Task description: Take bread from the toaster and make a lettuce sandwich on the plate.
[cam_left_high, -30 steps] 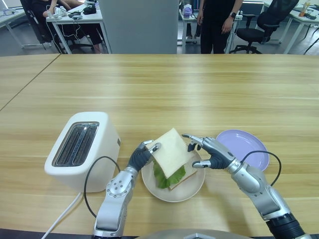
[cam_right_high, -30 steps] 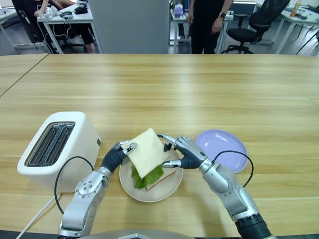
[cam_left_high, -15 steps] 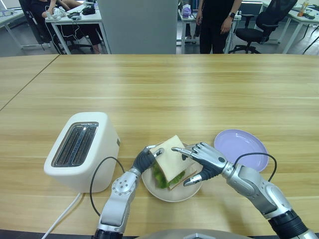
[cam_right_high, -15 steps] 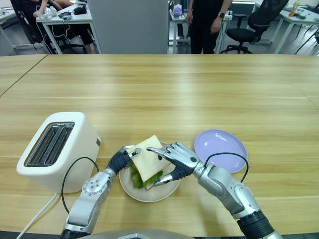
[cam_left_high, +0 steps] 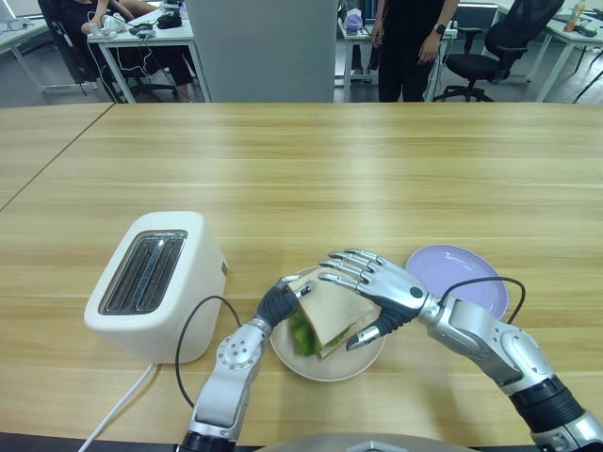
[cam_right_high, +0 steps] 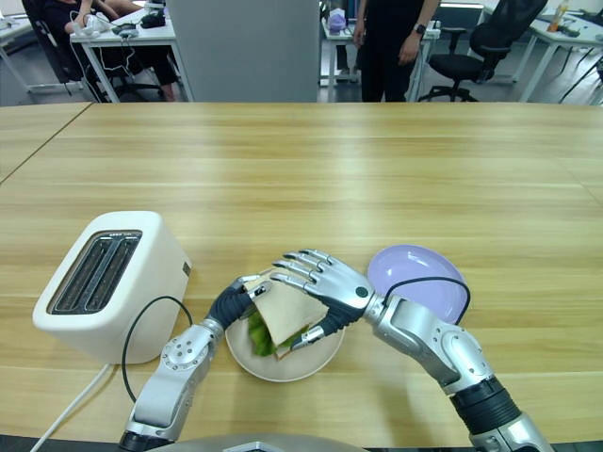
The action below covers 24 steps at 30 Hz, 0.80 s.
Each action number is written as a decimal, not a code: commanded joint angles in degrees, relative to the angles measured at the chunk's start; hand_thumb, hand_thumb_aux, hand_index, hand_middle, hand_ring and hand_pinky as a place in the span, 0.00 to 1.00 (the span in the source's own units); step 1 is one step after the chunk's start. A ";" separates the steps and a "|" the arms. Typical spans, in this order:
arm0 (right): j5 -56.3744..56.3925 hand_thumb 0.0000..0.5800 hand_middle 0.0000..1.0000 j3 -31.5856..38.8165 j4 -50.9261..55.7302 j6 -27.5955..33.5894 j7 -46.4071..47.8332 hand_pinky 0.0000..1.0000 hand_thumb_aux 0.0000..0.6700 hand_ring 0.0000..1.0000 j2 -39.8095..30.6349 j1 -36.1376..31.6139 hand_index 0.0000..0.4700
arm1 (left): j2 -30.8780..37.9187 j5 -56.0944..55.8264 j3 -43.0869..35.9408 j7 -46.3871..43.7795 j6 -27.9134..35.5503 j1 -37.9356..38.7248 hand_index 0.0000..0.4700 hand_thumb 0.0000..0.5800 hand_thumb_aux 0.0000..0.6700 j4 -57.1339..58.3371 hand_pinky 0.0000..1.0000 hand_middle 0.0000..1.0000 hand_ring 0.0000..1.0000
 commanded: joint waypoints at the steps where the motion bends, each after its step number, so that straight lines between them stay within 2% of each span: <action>1: -1.36 0.00 0.00 1.49 3.35 -0.07 -0.36 0.00 0.00 0.00 -0.67 0.08 0.00 | 0.16 0.31 -0.43 0.19 0.09 0.25 0.98 1.00 1.00 -0.02 1.00 1.00 1.00; 12: -0.64 0.00 0.00 4.27 4.91 -0.32 0.80 0.00 0.00 0.00 -1.72 2.14 0.00 | 0.38 0.38 0.24 0.99 0.25 1.16 0.98 1.00 1.00 -0.58 1.00 1.00 1.00; 18: 0.88 0.00 0.00 5.81 3.29 -1.52 3.36 0.00 0.00 0.00 -2.73 4.70 0.00 | 1.26 1.89 -0.65 1.90 0.70 1.80 0.98 1.00 1.00 -0.69 1.00 1.00 1.00; 24: 4.13 0.00 0.00 7.46 5.94 -2.41 7.35 0.00 0.00 0.00 -3.50 5.34 0.00 | 1.34 4.17 -2.43 2.56 1.00 2.61 0.98 1.00 1.00 -1.16 1.00 1.00 1.00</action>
